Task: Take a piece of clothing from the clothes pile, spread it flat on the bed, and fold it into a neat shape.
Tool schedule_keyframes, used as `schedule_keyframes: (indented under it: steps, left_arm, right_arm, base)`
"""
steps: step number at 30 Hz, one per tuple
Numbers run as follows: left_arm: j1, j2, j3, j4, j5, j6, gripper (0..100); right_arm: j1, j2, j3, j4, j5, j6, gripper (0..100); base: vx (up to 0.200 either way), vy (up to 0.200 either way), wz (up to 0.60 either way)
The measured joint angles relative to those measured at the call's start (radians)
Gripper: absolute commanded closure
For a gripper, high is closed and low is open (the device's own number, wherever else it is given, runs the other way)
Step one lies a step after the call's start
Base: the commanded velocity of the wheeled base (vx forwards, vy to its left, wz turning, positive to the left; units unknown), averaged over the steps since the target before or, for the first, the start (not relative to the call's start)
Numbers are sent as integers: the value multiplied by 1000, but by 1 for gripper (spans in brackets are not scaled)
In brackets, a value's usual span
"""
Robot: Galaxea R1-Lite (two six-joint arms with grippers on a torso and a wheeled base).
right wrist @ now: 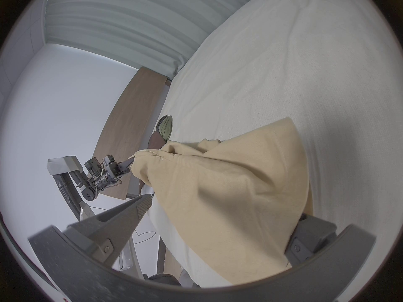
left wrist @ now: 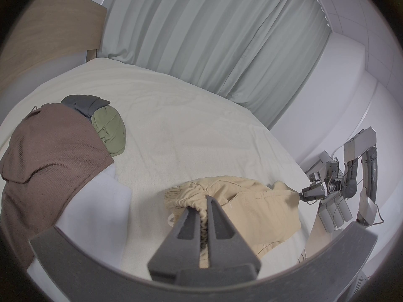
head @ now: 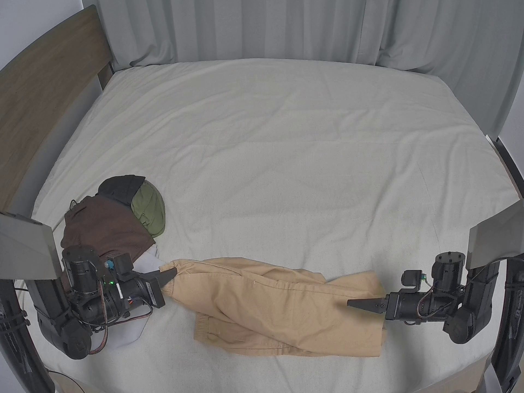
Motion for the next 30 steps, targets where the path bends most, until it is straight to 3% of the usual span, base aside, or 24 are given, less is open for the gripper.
schedule_keyframes:
  steps: [4,5,30]
  left_arm:
    - [0,0,0,0,0,0,100]
    - [0,0,0,0,0,0,100]
    - [1,-32,-44,0,-5,-9,100]
  right_arm:
    - [2,2,-6,0,-1,1,0]
    - [2,2,-7,0,-1,1,100]
    - [1,-102,-27,-1,-9,-11,100]
  base:
    - [0,0,0]
    - [0,0,0]
    - [0,0,0]
